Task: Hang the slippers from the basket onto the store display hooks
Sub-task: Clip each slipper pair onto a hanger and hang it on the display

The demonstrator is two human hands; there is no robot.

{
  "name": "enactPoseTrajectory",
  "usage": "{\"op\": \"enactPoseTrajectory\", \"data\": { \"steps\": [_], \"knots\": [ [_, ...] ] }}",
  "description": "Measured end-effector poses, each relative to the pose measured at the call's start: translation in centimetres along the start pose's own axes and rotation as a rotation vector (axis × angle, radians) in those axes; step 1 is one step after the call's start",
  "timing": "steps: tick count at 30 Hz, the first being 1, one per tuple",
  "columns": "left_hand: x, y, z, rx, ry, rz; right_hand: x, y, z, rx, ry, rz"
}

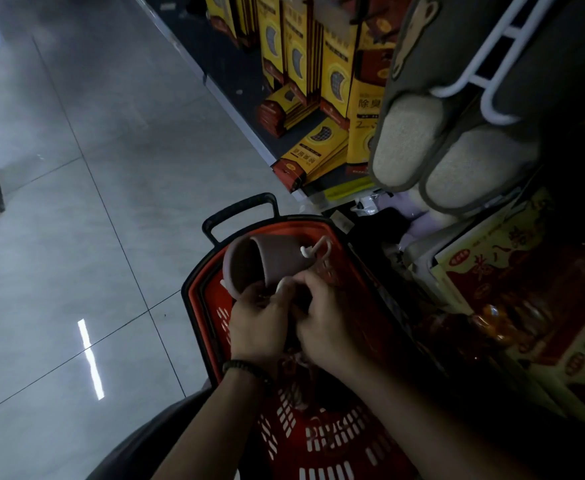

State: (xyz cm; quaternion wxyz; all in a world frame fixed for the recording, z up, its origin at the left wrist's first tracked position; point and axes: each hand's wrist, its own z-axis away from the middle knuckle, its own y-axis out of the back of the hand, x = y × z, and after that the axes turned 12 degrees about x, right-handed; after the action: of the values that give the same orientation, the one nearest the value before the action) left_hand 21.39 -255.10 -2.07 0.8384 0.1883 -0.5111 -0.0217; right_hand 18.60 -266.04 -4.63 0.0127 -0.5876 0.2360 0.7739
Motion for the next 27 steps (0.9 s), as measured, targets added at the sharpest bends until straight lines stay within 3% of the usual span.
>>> {"op": "enactPoseTrajectory", "data": {
  "steps": [7,11,15,17,19,25,27],
  "knots": [
    [-0.5,0.7,-0.9,0.057,-0.208,-0.175,-0.6,-0.3,-0.7,-0.135,-0.046,-0.226],
    [-0.7,1.5,-2.2,0.114,-0.227,-0.207,-0.9,1.4,-2.4,0.115,-0.079,-0.234],
    [-0.2,2.4,-2.9,0.102,-0.152,-0.152,-0.2,3.8,-4.2,0.465,-0.071,0.104],
    [-0.4,2.8,-3.3,0.102,-0.142,-0.134,0.6,3.9,-4.6,0.431,-0.15,0.183],
    [-0.4,3.1,-3.7,0.081,-0.108,-0.091,1.0,3.8,-4.8,0.335,-0.199,0.11],
    [0.9,3.8,-3.7,-0.02,0.234,0.236,0.6,3.7,-4.8,0.243,-0.306,-0.133],
    [1.0,3.9,-3.6,-0.052,0.261,0.269,0.7,3.8,-4.9,0.243,-0.34,-0.14]
  ]
}}
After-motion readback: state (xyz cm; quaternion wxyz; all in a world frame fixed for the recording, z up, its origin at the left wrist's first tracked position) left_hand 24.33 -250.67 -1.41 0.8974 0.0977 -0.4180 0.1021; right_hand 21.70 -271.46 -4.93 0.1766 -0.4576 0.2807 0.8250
